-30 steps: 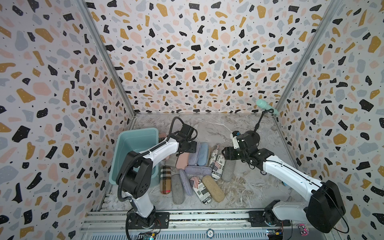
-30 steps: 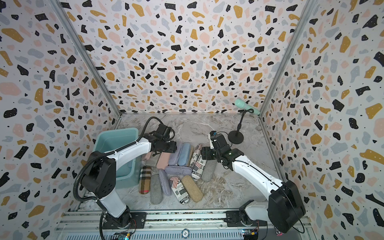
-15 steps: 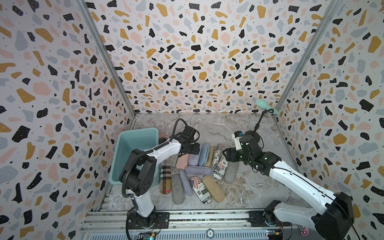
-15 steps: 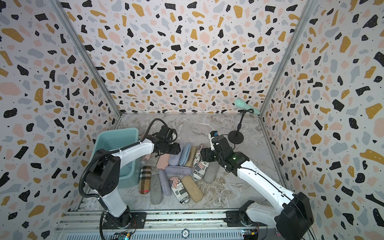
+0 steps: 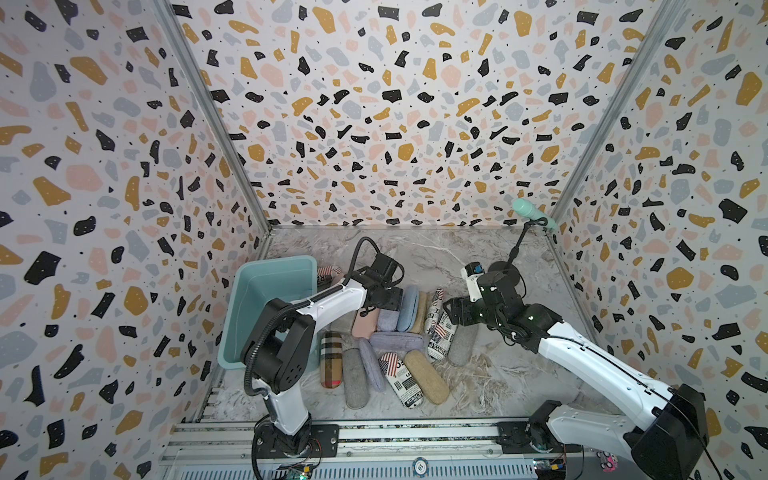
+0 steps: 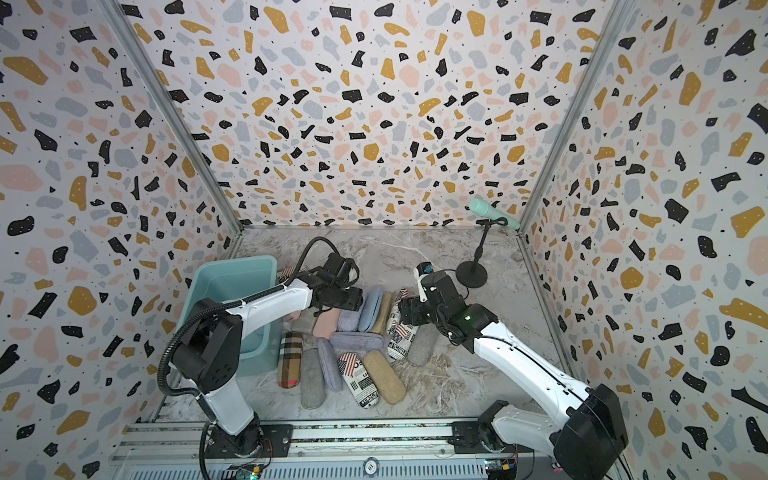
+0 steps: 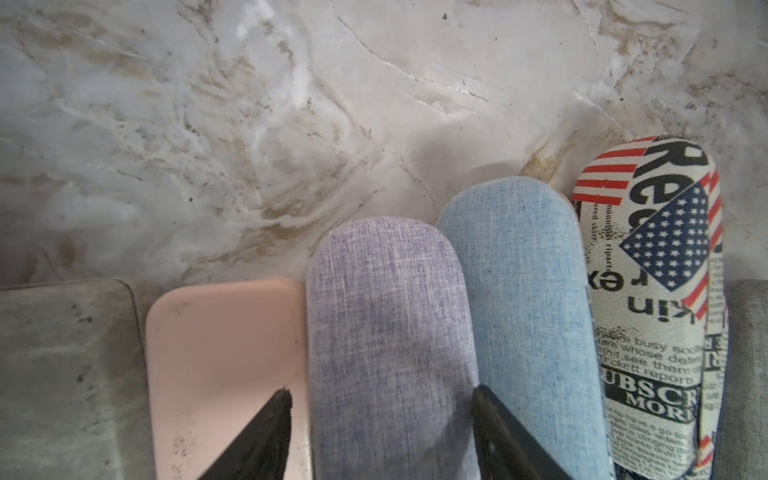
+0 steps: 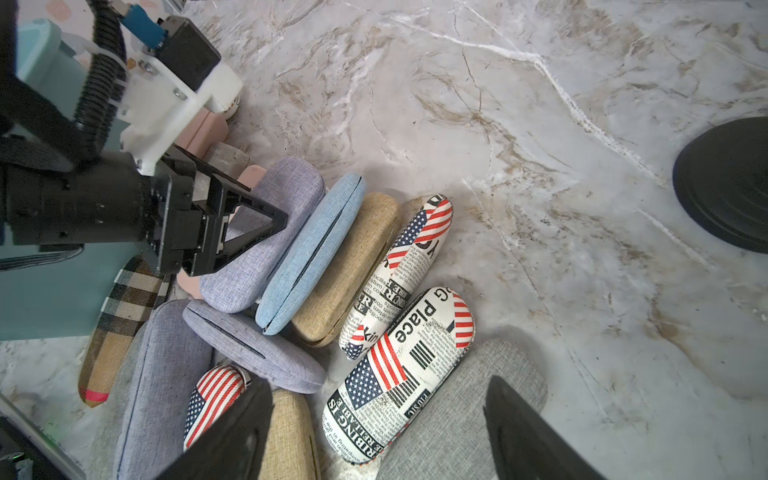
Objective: Put the glasses cases into the storage boxes
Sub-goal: Pick up the glasses case.
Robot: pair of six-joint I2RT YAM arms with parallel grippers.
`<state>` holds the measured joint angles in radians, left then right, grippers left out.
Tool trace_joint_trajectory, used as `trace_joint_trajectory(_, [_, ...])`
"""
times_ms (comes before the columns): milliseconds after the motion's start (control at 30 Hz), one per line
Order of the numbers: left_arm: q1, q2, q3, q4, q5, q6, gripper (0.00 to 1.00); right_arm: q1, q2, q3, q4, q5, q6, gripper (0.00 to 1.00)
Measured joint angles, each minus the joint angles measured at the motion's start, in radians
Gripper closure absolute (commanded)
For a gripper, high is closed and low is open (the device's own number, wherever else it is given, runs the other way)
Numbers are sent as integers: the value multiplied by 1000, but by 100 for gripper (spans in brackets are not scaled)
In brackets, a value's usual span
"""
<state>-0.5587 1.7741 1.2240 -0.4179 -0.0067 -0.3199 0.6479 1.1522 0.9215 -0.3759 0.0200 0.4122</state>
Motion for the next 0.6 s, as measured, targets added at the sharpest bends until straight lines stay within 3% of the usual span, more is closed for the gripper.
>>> trace_joint_trajectory(600, [-42, -38, 2, -95, -62, 22, 23, -13, 50, 0, 10, 0, -28, 14])
